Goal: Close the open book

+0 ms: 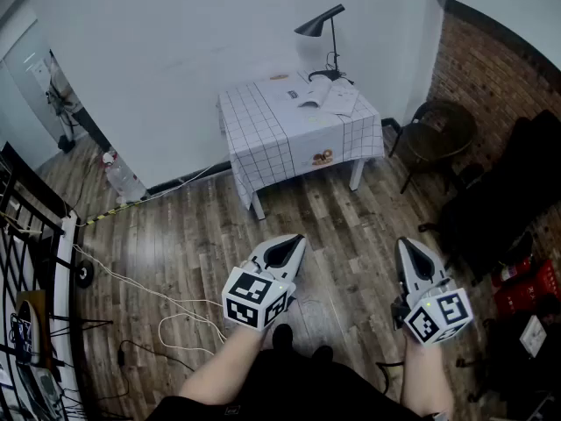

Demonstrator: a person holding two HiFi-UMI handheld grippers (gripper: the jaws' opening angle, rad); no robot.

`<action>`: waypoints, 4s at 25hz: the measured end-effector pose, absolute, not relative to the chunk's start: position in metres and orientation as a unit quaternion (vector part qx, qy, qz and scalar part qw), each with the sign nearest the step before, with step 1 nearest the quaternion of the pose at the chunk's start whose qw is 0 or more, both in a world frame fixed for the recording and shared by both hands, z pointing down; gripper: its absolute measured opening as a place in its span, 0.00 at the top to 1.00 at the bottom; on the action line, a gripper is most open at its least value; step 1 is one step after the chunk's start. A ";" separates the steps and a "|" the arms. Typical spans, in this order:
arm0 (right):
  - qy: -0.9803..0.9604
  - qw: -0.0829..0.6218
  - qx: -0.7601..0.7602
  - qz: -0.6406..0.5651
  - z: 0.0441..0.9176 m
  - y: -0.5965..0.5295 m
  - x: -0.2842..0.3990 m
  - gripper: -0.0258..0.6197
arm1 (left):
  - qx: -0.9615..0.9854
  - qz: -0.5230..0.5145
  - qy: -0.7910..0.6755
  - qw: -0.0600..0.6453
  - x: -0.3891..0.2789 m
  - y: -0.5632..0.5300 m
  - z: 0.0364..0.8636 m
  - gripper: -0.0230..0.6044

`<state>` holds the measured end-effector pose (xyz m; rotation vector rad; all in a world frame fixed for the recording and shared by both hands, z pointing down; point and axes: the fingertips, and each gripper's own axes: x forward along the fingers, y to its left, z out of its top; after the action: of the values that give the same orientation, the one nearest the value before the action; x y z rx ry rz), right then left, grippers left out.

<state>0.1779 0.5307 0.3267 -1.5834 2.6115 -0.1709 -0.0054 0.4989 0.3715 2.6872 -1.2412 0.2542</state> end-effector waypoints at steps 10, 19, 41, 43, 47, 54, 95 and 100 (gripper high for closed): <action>0.843 0.037 -0.534 -0.052 0.330 0.542 0.191 0.96 | 0.896 0.084 -0.427 0.093 -0.015 0.508 0.378 0.95; 0.853 0.041 -0.517 -0.051 0.333 0.554 0.207 0.96 | 0.885 0.080 -0.450 0.089 -0.018 0.515 0.378 0.95; 0.845 -0.006 -0.529 -0.077 0.359 0.411 0.184 0.96 | 0.894 0.079 -0.425 0.117 -0.027 0.364 0.401 0.95; 0.846 -0.009 -0.527 -0.079 0.359 0.385 0.174 0.96 | 0.895 0.078 -0.422 0.120 -0.034 0.338 0.402 0.95; 0.847 -0.018 -0.525 -0.084 0.357 0.338 0.154 0.93 | 0.899 0.077 -0.412 0.124 -0.045 0.288 0.402 0.95; 0.835 -0.017 -0.543 -0.091 0.354 0.276 0.133 0.92 | 0.907 0.079 -0.393 0.131 -0.068 0.222 0.403 0.95; 0.866 0.000 -0.473 -0.163 0.410 -0.115 0.227 0.92 | 0.873 0.146 -0.437 0.159 0.035 -0.123 0.432 0.95; 0.868 -0.017 -0.468 -0.167 0.419 -0.140 0.209 0.92 | 0.875 0.141 -0.433 0.163 0.027 -0.150 0.434 0.95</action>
<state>0.2085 -0.1404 0.4185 -1.4868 2.7562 -0.5298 0.0271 -0.1498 0.4345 2.4964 -1.2353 0.4022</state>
